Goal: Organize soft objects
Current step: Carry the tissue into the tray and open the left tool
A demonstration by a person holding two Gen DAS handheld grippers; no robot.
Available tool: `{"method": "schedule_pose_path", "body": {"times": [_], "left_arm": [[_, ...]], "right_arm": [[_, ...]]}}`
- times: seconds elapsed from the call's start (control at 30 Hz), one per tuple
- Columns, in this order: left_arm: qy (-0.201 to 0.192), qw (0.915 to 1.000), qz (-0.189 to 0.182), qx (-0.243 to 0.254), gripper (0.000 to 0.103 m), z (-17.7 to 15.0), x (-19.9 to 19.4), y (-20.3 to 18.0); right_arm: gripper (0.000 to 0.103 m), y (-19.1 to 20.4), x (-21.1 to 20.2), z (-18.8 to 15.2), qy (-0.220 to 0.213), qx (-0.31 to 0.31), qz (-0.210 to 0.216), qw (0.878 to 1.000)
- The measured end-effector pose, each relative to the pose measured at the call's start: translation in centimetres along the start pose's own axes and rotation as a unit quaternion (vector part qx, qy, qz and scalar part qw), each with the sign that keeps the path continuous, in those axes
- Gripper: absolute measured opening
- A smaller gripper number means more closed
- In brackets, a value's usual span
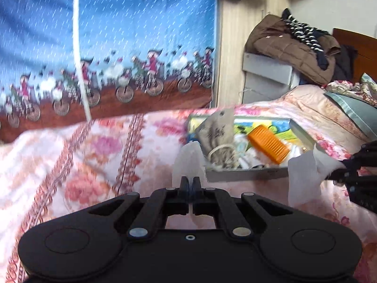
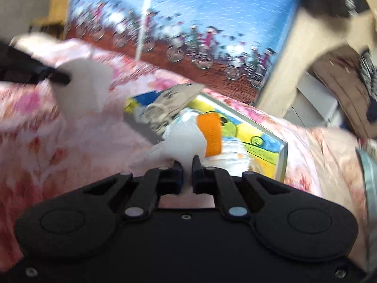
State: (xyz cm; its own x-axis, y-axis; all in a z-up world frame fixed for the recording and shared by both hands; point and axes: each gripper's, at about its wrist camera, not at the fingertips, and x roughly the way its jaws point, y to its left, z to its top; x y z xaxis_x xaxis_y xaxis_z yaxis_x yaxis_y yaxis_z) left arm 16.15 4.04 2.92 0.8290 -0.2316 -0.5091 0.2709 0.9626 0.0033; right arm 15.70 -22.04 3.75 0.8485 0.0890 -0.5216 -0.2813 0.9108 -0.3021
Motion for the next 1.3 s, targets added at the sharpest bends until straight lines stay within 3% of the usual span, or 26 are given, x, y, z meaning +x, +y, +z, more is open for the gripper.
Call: {"method": "schedule_pose_path", "body": {"times": [0.2, 0.3, 0.7, 1.03, 1.3], "left_arm": [[-0.031, 0.9994, -0.001, -0.012, 0.001, 1.9, -0.7, -3.3], [-0.041, 0.9991, -0.003, 0.010, 0.001, 3.1, 0.4, -5.4], [-0.066, 0.9975, 0.003, 0.024, 0.001, 8.5, 11.5, -11.4], [-0.009, 0.9998, 0.018, 0.001, 0.001, 6.6, 17.9, -12.4], [0.023, 0.9996, 0.015, 0.001, 0.002, 5.4, 18.7, -12.1]], "right_arm": [[0.003, -4.1, -0.3, 1.7, -0.055, 0.072, -0.014, 0.996], [0.003, -5.9, 0.3, 1.5, -0.073, 0.100, -0.017, 0.992], [0.003, -11.2, 5.4, -1.0, -0.091, 0.165, -0.056, 0.980], [0.003, -12.4, 11.7, -3.5, -0.029, 0.190, -0.052, 0.980], [0.006, -12.0, 13.5, -4.6, 0.000, 0.194, -0.044, 0.980]]}}
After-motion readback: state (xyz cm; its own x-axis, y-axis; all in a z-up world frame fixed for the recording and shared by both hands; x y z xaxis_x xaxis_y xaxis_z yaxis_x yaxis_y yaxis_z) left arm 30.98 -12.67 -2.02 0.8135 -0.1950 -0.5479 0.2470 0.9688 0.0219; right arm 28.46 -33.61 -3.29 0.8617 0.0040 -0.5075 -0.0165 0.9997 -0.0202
